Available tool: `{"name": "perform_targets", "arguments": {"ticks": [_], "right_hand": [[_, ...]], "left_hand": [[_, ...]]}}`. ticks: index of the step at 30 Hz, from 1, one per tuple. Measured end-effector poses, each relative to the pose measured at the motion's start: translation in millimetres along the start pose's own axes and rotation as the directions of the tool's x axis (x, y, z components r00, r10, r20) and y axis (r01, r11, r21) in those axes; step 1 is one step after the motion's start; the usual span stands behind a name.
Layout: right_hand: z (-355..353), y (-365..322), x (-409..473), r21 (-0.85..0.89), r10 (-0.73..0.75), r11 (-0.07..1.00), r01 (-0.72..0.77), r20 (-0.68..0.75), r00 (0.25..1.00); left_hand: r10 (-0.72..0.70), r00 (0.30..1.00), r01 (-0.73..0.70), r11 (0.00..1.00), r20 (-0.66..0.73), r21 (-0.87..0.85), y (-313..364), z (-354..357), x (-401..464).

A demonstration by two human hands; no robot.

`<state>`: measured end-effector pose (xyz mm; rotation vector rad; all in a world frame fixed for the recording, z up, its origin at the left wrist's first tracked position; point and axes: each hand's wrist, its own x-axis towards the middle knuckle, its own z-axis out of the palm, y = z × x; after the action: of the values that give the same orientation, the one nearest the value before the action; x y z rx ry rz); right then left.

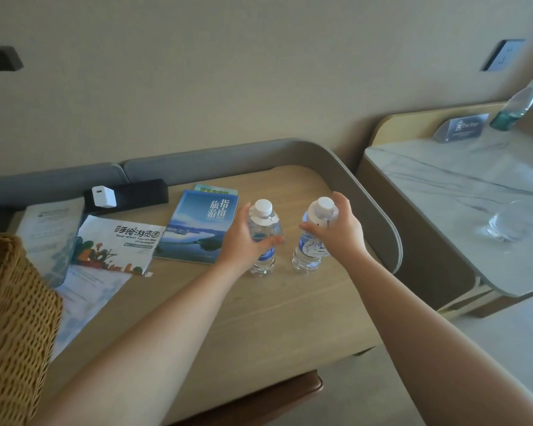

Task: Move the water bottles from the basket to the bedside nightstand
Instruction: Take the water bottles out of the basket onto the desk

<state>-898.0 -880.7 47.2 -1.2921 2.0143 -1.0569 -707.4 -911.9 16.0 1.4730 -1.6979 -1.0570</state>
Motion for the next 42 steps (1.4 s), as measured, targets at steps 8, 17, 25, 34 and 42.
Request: {"name": "perform_targets", "arguments": {"ticks": [8,17,25,34,42], "right_hand": [[-7,-39,-14,-0.172,-0.194,0.968,0.181,-0.059,0.979],[73,-130,-64,-0.080,-0.489,0.867,0.491,0.049,0.871],[212,-204,-162,0.023,-0.594,0.795,0.607,0.232,0.770],[361,-272,-277,0.043,-0.491,0.858,0.511,0.359,0.794],[387,-271,-277,-0.086,-0.258,0.939,0.332,0.463,0.848]], "left_hand": [[0.037,0.999,-0.029,0.971,-0.031,0.236,-2,-41,-12],[0.242,0.926,-0.054,0.844,-0.290,0.533,-12,-179,-74],[0.311,0.816,0.085,0.769,-0.488,0.633,-70,-335,-160],[0.211,0.769,0.200,0.817,-0.603,0.541,-168,-486,-245],[-0.292,0.789,0.269,0.955,-0.541,-0.122,-224,-513,-238]]}}
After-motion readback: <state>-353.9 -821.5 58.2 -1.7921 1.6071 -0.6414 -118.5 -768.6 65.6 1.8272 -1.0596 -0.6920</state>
